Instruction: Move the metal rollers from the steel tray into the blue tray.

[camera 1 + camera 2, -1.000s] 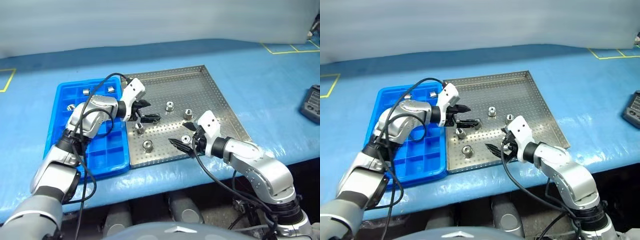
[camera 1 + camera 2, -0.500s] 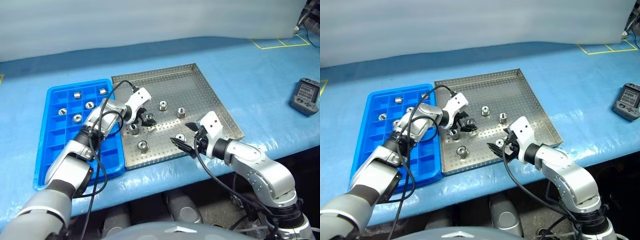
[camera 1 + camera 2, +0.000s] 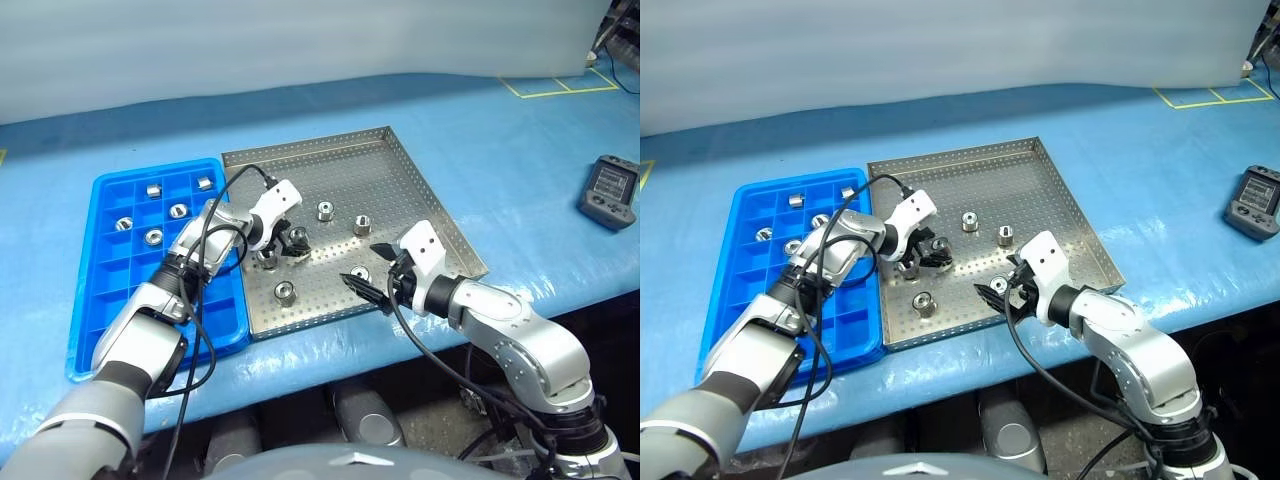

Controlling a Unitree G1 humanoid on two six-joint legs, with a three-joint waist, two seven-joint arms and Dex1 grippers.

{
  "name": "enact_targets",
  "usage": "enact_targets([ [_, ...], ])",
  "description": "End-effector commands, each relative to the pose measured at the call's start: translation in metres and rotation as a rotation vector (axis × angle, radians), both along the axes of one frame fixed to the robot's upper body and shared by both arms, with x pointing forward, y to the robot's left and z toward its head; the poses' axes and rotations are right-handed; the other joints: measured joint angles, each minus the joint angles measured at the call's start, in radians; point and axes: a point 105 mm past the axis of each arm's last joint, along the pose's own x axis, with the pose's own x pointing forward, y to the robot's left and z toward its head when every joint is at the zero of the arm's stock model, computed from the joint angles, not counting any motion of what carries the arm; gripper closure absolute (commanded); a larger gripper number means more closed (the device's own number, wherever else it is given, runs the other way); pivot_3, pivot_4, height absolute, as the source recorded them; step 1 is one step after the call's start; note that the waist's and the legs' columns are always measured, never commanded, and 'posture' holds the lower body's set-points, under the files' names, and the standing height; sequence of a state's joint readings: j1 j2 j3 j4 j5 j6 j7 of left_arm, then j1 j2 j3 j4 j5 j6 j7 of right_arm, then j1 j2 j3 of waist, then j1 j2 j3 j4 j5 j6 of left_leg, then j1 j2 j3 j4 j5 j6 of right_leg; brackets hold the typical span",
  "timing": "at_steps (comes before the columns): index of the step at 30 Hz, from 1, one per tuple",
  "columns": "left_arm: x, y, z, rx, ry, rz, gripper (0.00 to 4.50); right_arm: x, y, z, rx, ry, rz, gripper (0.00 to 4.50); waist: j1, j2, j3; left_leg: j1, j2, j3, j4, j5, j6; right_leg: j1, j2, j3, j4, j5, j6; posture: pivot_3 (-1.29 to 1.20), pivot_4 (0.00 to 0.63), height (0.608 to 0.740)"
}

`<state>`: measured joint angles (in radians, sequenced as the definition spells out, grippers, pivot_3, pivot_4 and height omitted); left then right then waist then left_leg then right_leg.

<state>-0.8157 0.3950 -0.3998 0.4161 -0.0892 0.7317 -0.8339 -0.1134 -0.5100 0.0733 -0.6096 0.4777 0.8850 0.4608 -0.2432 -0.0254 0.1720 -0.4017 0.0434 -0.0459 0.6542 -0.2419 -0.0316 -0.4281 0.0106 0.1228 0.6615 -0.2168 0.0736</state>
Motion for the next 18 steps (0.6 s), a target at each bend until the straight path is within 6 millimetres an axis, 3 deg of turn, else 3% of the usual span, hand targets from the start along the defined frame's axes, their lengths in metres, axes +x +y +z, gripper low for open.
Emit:
enact_targets([
  [1, 0.001, -0.001, 0.008, -0.018, -0.027, 0.003, 0.65, -0.001, 0.004, 0.011, 0.015, -0.043, 0.023, 0.0, 0.0, 0.0, 0.0, 0.0, 0.0, 0.0, 0.0, 0.0, 0.0, 0.0, 0.0, 0.0, 0.0, 0.0, 0.0, -0.24, 0.15, 0.74],
  [7, 0.001, -0.004, 0.011, -0.028, -0.032, -0.01, 2.65, 0.0, 0.004, 0.013, 0.016, -0.049, 0.023, 0.0, 0.001, 0.0, 0.0, 0.0, 0.0, 0.0, 0.0, 0.0, 0.0, 0.0, 0.0, 0.0, 0.0, 0.0, 0.0, -0.24, 0.15, 0.74],
  [14, 0.0, -0.004, 0.015, -0.048, -0.042, -0.008, 2.71, 0.0, 0.005, 0.013, 0.017, -0.047, 0.027, 0.0, 0.001, 0.0, 0.0, 0.0, 0.0, 0.0, 0.0, 0.0, 0.0, 0.0, 0.0, 0.0, 0.0, 0.0, 0.0, -0.23, 0.15, 0.74],
  [18, 0.003, -0.005, 0.04, -0.173, -0.079, 0.033, 2.71, 0.0, 0.007, 0.014, 0.019, -0.048, 0.037, 0.0, 0.003, 0.0, 0.0, 0.0, 0.0, 0.0, 0.0, 0.0, 0.0, 0.0, 0.0, 0.0, 0.0, 0.0, 0.0, -0.21, 0.15, 0.74],
])
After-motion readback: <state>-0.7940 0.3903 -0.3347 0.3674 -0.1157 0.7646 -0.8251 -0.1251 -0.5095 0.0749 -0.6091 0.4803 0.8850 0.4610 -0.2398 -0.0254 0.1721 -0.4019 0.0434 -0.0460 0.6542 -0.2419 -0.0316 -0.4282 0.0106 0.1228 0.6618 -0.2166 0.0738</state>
